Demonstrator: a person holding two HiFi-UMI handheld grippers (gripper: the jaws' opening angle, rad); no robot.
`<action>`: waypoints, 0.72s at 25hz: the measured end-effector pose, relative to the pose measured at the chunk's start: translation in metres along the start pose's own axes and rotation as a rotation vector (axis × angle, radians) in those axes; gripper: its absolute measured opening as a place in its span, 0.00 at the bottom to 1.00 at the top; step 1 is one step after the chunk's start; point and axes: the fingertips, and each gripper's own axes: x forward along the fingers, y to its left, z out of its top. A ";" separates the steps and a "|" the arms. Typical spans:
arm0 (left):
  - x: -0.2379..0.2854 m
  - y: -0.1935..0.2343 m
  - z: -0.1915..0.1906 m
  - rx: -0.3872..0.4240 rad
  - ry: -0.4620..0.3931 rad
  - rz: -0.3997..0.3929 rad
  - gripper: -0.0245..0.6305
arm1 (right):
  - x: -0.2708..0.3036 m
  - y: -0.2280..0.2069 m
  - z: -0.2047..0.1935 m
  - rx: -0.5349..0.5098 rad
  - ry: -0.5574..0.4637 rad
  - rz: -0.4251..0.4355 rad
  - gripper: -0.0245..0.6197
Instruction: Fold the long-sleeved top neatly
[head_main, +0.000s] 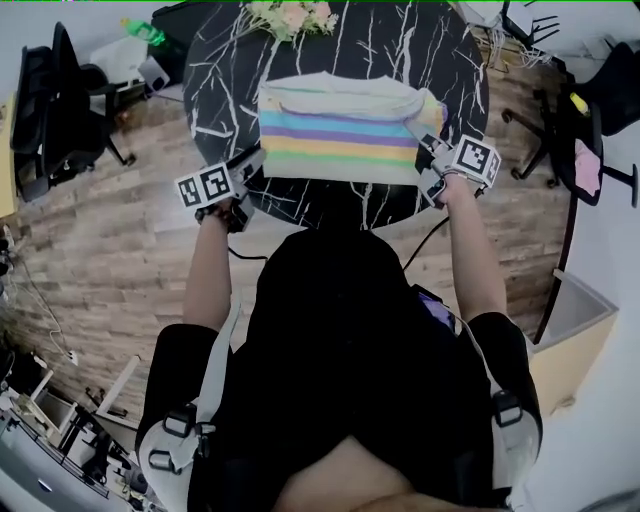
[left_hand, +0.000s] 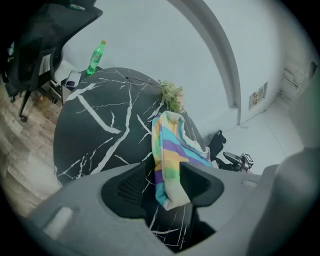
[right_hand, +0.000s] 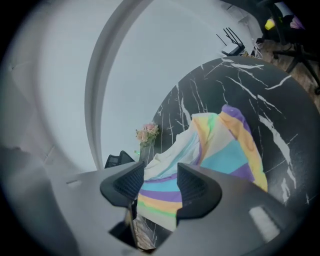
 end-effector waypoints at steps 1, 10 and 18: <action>-0.002 0.000 -0.004 -0.013 -0.005 -0.004 0.37 | 0.003 0.004 -0.004 -0.013 0.013 0.002 0.36; 0.004 -0.006 -0.044 -0.077 0.015 -0.044 0.40 | 0.041 0.038 -0.039 -0.106 0.151 0.028 0.36; 0.017 -0.018 -0.055 -0.067 0.019 -0.036 0.32 | 0.109 0.087 -0.066 -0.233 0.307 0.080 0.36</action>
